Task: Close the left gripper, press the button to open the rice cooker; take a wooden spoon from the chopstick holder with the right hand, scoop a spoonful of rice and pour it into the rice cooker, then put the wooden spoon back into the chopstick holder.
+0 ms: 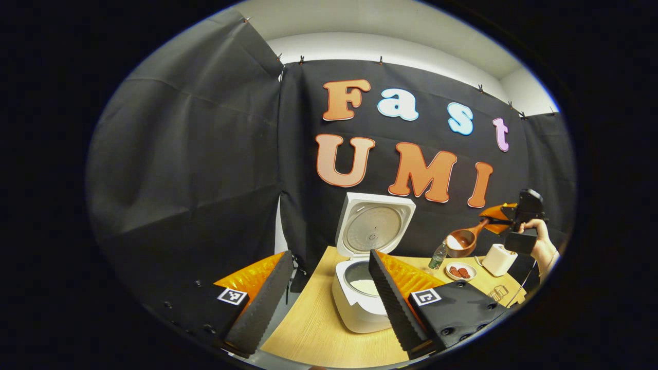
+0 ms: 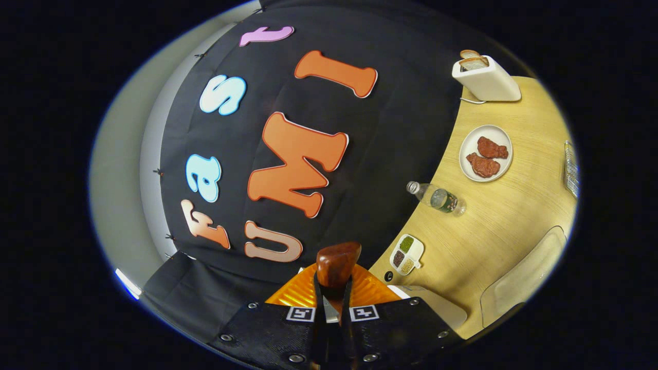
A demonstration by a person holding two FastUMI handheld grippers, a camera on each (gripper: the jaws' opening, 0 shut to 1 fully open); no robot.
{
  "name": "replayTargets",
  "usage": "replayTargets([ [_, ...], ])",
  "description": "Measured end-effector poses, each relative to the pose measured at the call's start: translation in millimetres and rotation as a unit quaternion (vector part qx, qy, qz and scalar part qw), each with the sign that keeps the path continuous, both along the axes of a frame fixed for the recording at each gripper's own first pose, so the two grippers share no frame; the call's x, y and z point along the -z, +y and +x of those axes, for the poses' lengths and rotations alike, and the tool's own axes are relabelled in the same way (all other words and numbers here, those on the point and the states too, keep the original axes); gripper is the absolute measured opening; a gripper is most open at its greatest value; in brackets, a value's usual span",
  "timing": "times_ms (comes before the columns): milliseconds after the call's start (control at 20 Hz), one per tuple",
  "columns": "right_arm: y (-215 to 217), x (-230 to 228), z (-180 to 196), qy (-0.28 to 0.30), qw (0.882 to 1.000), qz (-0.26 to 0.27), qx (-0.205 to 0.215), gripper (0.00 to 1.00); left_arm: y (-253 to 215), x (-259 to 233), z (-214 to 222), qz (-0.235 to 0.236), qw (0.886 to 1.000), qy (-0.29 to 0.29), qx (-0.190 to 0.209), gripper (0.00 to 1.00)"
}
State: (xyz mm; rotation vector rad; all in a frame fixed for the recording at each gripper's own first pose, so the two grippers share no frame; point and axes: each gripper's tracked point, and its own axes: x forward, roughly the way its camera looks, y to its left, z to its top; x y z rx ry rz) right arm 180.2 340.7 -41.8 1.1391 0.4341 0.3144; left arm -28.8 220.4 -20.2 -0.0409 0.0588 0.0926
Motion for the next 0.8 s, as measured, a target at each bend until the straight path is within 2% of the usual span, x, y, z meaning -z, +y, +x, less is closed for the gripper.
replayTargets([
  [350,61.8,7.1,19.3,-0.017,0.999,-0.049,-0.009,0.10,-3.2,4.6,2.2,0.007,1.000,0.005,0.013,1.00],
  [800,89.2,3.2,35.4,-0.061,0.989,-0.133,0.000,0.10,-9.5,12.1,16.8,0.008,0.999,0.015,0.029,1.00],
])
